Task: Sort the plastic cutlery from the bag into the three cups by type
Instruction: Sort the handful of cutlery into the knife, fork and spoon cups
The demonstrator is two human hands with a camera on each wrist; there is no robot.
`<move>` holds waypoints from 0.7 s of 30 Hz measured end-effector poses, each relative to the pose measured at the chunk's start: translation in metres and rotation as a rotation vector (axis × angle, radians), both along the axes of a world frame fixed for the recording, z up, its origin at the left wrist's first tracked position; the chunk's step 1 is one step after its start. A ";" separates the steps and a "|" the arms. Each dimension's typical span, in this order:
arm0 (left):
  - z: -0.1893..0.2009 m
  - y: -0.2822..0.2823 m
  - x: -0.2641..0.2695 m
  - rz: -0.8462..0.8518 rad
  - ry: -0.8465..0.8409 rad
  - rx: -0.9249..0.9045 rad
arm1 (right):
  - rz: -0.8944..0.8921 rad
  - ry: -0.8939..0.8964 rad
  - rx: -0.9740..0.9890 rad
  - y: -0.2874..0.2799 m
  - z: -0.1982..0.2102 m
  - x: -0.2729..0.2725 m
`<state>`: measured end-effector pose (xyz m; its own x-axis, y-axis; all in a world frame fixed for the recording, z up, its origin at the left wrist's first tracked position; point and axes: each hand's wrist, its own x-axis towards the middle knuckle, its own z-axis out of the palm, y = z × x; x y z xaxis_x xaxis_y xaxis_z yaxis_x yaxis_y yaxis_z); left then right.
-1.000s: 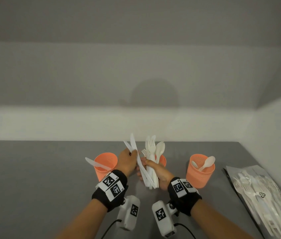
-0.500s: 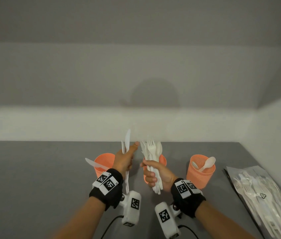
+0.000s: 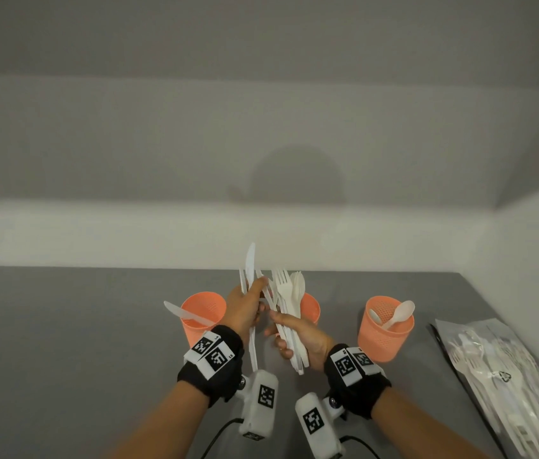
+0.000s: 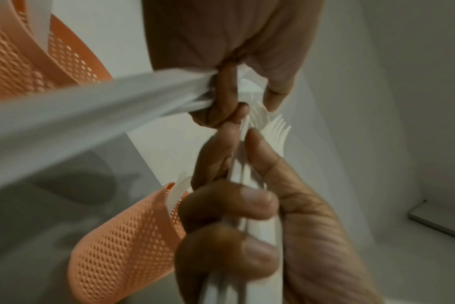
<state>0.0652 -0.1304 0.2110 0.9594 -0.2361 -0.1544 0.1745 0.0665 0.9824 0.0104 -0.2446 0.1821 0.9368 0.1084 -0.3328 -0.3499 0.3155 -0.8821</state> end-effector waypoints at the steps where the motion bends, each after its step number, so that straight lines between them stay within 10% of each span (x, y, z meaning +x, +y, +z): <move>1: -0.001 -0.001 -0.001 -0.008 -0.026 0.018 | -0.011 0.004 0.000 0.000 0.001 0.000; 21: -0.003 -0.014 0.005 0.253 -0.272 0.393 | -0.097 -0.056 -0.136 -0.002 0.000 0.005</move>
<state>0.0707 -0.1441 0.2078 0.9965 0.0333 0.0773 -0.0633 -0.3081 0.9492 0.0151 -0.2466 0.1820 0.9580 -0.0256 -0.2857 -0.2732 0.2217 -0.9361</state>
